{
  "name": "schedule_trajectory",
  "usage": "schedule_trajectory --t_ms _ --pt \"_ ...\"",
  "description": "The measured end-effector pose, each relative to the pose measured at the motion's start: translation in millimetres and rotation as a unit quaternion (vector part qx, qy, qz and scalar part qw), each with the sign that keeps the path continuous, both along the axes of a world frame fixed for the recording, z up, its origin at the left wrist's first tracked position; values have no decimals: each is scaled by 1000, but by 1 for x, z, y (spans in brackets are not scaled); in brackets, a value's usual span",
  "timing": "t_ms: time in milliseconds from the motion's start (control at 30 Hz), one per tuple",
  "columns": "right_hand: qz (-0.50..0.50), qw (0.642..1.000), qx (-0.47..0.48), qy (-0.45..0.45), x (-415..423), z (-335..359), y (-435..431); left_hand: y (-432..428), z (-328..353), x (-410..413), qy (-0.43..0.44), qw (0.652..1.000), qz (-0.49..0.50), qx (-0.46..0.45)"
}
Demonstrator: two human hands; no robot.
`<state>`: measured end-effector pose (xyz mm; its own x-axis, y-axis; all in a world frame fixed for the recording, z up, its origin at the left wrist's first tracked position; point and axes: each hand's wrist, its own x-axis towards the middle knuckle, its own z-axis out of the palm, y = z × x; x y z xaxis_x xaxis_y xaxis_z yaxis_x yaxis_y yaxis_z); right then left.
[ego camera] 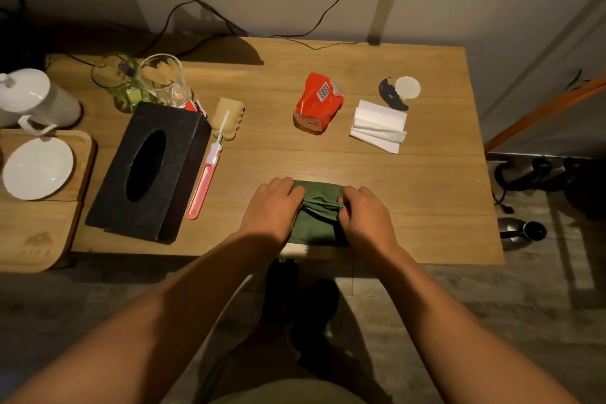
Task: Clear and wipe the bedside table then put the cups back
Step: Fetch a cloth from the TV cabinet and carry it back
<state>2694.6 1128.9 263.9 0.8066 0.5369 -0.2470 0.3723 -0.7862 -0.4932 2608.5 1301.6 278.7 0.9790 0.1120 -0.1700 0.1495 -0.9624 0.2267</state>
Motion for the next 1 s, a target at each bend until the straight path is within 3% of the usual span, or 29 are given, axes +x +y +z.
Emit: schedule_trajectory --t_ms 433,633,733,833,1000 --pt "-3 998 -29 58 -29 -22 -28 -18 -36 -42 19 1000 -9 -7" --pt "-33 999 -10 14 -23 -18 -25 -9 -28 -30 34 997 -9 -72" --pt "-35 999 14 -7 -8 -13 -17 0 -18 -12 3 991 36 -130" --pt "-35 999 9 -15 5 -11 -6 8 -15 8 -20 991 46 -123" --pt "2 998 -60 -4 10 -14 7 16 -24 31 56 993 28 -100"
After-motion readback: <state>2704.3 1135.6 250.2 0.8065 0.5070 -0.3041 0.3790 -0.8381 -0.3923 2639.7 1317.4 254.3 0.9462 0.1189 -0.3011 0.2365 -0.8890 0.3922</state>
